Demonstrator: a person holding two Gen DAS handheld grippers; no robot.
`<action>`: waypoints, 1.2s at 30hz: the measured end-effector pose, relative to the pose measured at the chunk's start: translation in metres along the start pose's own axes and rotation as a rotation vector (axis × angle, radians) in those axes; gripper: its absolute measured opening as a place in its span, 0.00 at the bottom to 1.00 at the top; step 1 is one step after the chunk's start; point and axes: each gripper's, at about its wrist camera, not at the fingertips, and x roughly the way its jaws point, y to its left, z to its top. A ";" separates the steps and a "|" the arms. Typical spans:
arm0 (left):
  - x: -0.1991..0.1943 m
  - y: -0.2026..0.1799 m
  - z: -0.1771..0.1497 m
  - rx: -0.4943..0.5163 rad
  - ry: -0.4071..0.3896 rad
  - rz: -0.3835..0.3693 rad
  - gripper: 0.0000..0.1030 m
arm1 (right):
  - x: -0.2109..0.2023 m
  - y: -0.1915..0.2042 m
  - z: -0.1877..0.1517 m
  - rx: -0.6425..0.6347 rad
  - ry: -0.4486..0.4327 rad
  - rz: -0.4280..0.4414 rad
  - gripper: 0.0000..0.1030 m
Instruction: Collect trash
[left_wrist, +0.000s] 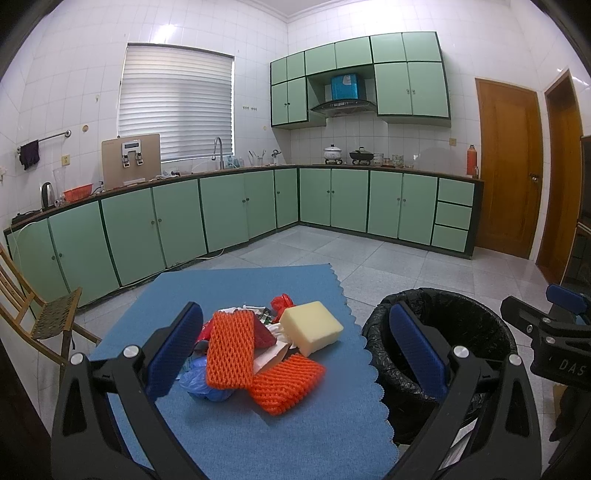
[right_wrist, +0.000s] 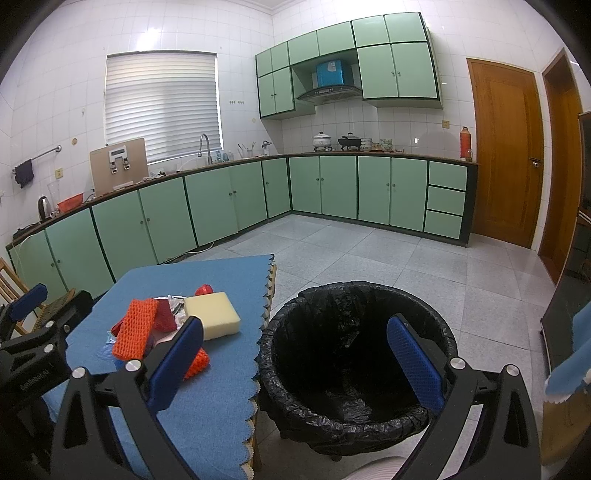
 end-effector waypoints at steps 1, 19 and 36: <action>0.000 0.000 0.000 0.000 0.000 -0.001 0.95 | 0.000 0.000 0.000 0.000 0.000 0.000 0.94; 0.000 -0.001 0.000 0.002 0.002 0.001 0.95 | 0.001 -0.001 0.000 0.002 0.003 0.000 0.94; 0.001 -0.001 -0.001 0.003 0.003 0.000 0.95 | 0.003 -0.001 -0.002 0.001 0.002 0.001 0.94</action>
